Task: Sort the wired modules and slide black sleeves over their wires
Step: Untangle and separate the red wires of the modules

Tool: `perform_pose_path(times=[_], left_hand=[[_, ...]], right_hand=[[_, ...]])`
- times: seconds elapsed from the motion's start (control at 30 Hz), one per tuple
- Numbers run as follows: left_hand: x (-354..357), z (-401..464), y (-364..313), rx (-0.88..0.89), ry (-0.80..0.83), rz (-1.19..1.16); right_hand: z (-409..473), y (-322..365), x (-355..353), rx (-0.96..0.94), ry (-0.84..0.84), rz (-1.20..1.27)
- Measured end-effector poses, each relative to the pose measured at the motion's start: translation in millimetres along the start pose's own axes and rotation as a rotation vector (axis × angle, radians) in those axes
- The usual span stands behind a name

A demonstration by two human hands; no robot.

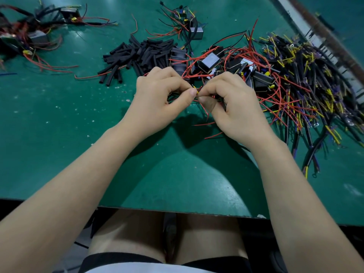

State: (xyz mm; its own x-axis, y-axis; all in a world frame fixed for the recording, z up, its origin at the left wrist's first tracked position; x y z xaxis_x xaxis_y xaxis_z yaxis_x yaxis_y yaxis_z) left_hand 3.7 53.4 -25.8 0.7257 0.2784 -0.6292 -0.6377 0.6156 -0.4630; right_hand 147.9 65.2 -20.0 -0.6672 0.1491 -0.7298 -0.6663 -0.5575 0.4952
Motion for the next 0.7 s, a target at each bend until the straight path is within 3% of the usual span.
perform_pose_path(times=[0.27, 0.37, 0.5, 0.7], left_hand=[[5, 1, 9, -0.272, -0.003, -0.411], [3, 2, 9, -0.270, -0.019, -0.445], [2, 0, 15, -0.409, -0.044, -0.491], [-2, -3, 15, -0.410, -0.015, -0.328]], right_hand=[[-4, 10, -3, -0.112, -0.169, -0.011], [-7, 16, -4, -0.153, -0.224, -0.012], [-9, 23, -7, -0.184, -0.284, -0.078], [-10, 23, -3, -0.165, -0.264, -0.142]])
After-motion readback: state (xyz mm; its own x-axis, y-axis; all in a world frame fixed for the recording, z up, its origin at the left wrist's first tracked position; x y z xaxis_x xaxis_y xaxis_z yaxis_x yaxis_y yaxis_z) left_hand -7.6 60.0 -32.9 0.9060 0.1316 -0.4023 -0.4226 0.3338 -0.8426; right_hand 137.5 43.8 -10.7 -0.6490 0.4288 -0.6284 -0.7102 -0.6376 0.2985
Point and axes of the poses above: each hand's wrist, its own z-axis towards the middle knuckle, its own x-axis out of the palm, y = z × x, the point moved 6 cm from there along z, towards the middle knuckle, and after that the axes turned 13 degrees about x, right-handed, at the moved point
